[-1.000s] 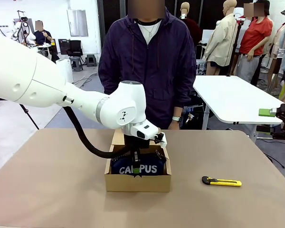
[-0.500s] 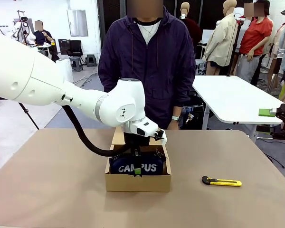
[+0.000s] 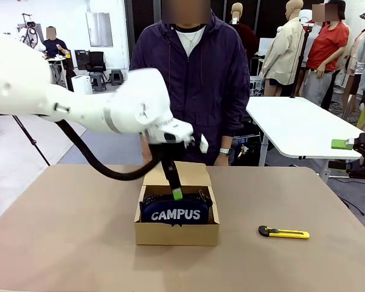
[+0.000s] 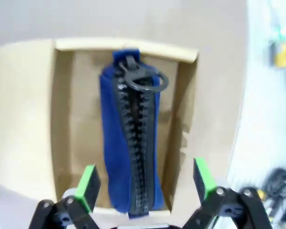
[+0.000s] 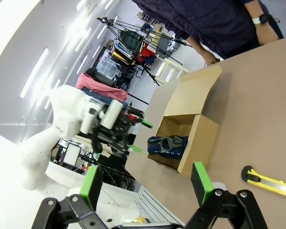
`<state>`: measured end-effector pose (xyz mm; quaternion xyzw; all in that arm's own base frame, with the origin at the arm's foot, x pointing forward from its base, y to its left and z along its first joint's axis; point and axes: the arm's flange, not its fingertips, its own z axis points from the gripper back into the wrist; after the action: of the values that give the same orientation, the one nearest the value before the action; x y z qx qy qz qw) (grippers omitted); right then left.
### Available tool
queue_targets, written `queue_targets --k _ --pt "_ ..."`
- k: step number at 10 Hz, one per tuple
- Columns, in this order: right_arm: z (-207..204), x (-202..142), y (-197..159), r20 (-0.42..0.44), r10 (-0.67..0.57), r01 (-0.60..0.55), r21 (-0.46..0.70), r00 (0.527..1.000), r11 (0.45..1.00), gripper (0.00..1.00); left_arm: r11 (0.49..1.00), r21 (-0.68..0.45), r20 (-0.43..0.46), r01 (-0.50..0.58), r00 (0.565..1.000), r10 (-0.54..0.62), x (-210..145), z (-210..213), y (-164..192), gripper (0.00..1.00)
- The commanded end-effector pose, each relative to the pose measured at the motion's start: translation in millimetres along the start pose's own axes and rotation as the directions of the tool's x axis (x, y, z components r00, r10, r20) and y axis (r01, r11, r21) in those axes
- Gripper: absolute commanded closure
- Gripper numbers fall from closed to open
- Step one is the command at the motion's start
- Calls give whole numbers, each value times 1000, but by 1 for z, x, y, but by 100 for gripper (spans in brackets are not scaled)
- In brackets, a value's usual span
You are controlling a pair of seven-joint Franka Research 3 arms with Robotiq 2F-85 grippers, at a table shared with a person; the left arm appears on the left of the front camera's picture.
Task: Pack the items into the box.
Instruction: Pick up the item indicated by the person and place it inside the Mailer Box.
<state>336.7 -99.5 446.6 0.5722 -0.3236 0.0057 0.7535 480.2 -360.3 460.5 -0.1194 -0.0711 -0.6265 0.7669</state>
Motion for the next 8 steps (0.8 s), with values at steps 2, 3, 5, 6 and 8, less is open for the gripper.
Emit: queue_targets --k 2,3,5,6,8 --pt "-1 4 4 22 -20 20 19 1000 1000 0 953 -90 251 -290 919 303 -70 93 15 0" --pt "-1 4 4 22 -20 20 19 1000 1000 0 909 -196 364 -367 834 415 -112 124 25 0" --pt "-1 4 4 22 -20 20 19 1000 1000 0 836 -379 510 -397 664 546 -210 163 25 0" --pt "-1 4 4 22 -20 20 19 1000 1000 0 743 -412 563 -527 494 663 -263 177 20 0" --pt "-1 4 4 22 -20 20 19 1000 1000 0 534 -518 610 -669 149 778 -355 182 2 0"
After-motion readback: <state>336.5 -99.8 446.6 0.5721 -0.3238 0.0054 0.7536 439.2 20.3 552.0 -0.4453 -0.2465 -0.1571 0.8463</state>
